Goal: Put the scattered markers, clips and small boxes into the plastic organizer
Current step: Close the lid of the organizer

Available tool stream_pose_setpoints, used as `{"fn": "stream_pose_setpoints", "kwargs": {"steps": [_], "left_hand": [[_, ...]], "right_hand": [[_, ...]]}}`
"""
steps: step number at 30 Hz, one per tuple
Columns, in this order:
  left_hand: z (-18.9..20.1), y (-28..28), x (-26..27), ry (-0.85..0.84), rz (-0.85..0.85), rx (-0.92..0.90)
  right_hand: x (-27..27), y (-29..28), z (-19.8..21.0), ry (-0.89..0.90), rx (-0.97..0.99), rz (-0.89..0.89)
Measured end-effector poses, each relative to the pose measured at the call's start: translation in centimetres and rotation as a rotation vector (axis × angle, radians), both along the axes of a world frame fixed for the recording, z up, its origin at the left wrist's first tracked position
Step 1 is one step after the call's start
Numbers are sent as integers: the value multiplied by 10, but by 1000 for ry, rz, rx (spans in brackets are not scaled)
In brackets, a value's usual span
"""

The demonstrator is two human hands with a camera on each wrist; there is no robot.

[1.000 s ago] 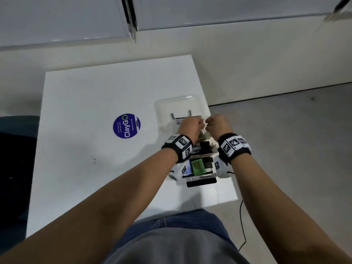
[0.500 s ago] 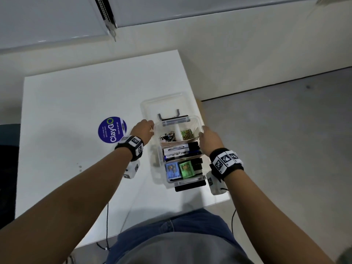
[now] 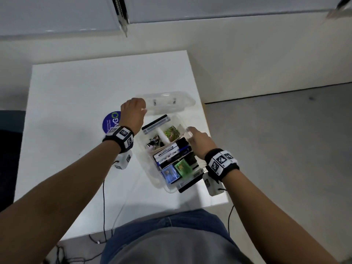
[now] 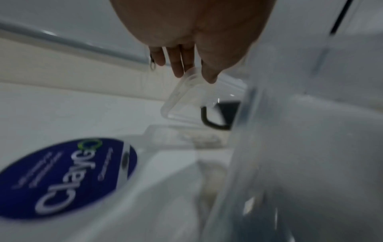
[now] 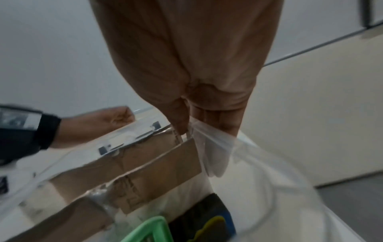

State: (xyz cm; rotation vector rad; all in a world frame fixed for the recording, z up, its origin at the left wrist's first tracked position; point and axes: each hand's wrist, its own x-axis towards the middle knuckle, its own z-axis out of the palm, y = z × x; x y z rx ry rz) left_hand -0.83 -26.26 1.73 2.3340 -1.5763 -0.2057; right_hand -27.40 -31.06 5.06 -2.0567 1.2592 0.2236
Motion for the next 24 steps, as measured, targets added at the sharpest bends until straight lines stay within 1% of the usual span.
{"fn": "stream_pose_setpoints", "kwargs": {"steps": [2, 4, 8, 10, 12, 14, 16, 18, 20, 21, 22, 24], "left_hand": [[24, 5, 18, 132, 39, -89], [48, 19, 40, 237, 93, -139], [85, 70, 81, 293, 149, -175], [99, 97, 93, 309, 193, -194], [109, 120, 100, 327, 259, -232], [117, 137, 102, 355, 307, -302], [123, 149, 102, 400, 325, -399], [132, 155, 99, 462, 342, -505], [142, 156, 95, 518, 346, -593], [147, 156, 93, 544, 343, -621], [150, 156, 91, 576, 341, -639], [150, 154, 86, 650, 343, -651]], "right_hand": [[29, 1, 6, 14, -34, 123], [59, 3, 9, 28, -56, 233], [116, 14, 7, 40, -64, 399], [143, 24, 4, 0, -46, 437], [167, 35, 3, -93, 7, 387], [182, 45, 1, -205, 56, 284], [189, 52, 2, -304, 57, 187], [189, 51, 5, -430, 80, 26], [186, 49, 16, -567, 147, -147], [184, 46, 22, -619, 182, -200], [180, 45, 31, -650, 190, -214], [171, 42, 46, -695, 146, -199]]}}
